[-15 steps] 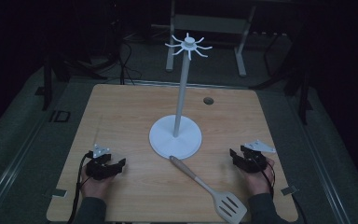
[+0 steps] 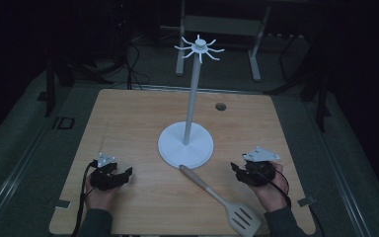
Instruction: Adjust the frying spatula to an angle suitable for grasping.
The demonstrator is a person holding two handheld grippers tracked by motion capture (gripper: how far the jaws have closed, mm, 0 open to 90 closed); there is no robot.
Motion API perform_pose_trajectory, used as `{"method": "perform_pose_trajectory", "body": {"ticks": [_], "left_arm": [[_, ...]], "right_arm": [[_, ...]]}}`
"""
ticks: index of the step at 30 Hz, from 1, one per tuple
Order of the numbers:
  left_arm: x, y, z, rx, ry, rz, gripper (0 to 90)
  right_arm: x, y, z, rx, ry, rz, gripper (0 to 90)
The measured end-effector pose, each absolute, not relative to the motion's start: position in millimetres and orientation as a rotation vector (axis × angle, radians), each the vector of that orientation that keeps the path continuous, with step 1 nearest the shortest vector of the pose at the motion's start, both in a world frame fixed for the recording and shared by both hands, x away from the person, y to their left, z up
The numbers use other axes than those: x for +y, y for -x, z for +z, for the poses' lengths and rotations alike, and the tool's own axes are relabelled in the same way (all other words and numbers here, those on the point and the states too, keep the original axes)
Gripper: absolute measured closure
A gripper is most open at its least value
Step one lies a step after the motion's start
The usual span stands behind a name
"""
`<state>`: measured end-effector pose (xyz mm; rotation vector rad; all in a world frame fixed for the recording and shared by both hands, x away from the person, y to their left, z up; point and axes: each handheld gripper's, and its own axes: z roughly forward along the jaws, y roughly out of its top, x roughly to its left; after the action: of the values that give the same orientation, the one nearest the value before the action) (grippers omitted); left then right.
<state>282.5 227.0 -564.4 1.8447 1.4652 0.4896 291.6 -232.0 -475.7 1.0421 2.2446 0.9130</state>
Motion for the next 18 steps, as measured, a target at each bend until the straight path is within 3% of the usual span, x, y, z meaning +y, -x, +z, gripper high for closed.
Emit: {"method": "perform_pose_trajectory", "body": {"ticks": [13, 18], "left_arm": [[227.0, -282.1, -564.0, 1.466, -1.844, 0.490, 33.4], [227.5, -282.0, -563.8, 1.466, -1.842, 0.492, 33.4]], "right_arm": [[-188.2, -284.9, -482.2, 2.454, -0.869, 0.826, 49.7], [-164.8, -283.9, -500.3, 2.578, -0.821, 0.785, 55.4]]}}
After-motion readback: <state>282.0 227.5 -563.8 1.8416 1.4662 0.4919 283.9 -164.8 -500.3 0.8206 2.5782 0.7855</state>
